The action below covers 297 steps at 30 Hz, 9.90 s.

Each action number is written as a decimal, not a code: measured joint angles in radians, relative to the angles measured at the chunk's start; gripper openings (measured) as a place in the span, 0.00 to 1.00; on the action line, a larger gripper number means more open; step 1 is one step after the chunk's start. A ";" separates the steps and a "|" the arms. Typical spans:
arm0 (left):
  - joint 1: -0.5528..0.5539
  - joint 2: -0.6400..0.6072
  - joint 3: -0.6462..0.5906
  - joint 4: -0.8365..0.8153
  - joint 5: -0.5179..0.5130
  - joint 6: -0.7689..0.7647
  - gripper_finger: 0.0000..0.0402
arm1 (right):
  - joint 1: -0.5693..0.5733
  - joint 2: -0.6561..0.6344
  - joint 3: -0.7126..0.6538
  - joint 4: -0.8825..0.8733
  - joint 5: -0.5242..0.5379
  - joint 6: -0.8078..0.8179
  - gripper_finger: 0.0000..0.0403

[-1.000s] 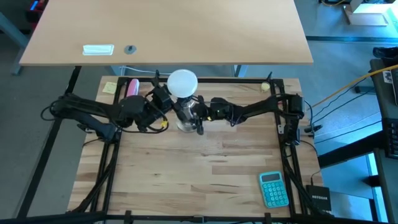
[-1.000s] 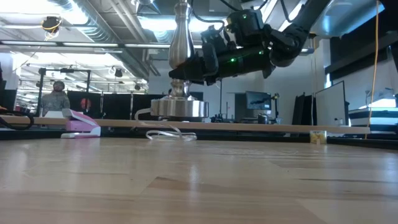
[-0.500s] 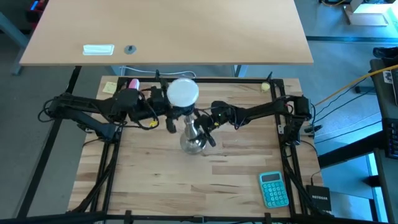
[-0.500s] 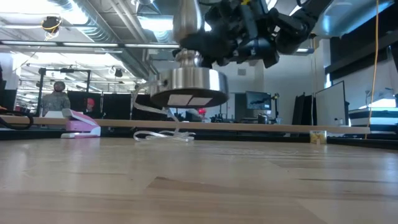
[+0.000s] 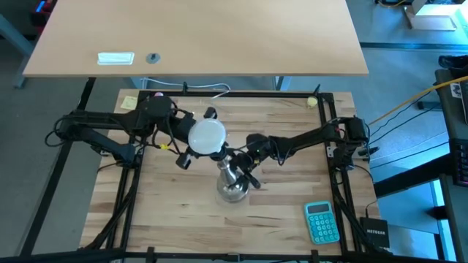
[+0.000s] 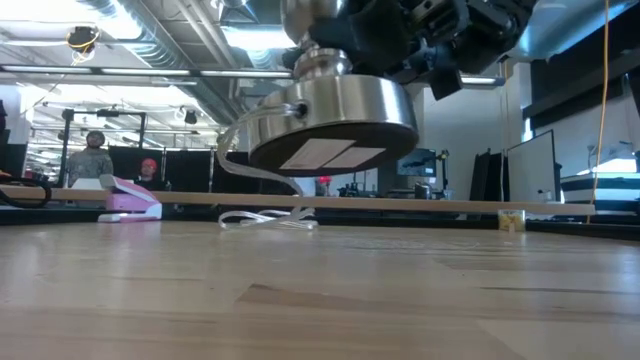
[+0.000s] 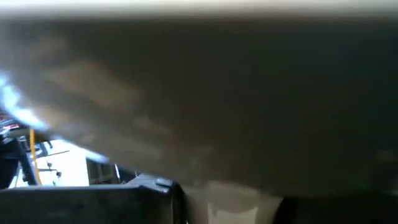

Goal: Screw lightbulb
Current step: Insert the lightbulb into the desk lamp

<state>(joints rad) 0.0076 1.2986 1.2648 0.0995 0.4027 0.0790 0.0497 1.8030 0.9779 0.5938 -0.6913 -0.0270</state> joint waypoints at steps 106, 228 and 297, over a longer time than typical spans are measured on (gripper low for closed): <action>-0.265 0.093 -0.002 0.363 -1.614 0.143 0.62 | -0.157 0.092 0.003 0.184 0.778 -0.107 0.40; -0.399 -0.008 -0.002 0.337 -1.679 0.249 0.69 | -0.220 -0.083 0.041 -0.063 0.639 -0.114 0.40; -0.032 -0.070 -0.002 0.050 -0.090 0.059 0.48 | -0.037 -0.160 0.039 -0.222 0.086 -0.071 0.40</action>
<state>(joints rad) -0.0245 1.2284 1.2624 0.1495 0.3132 0.1385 0.0124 1.6428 1.0170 0.3716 -0.6055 -0.0981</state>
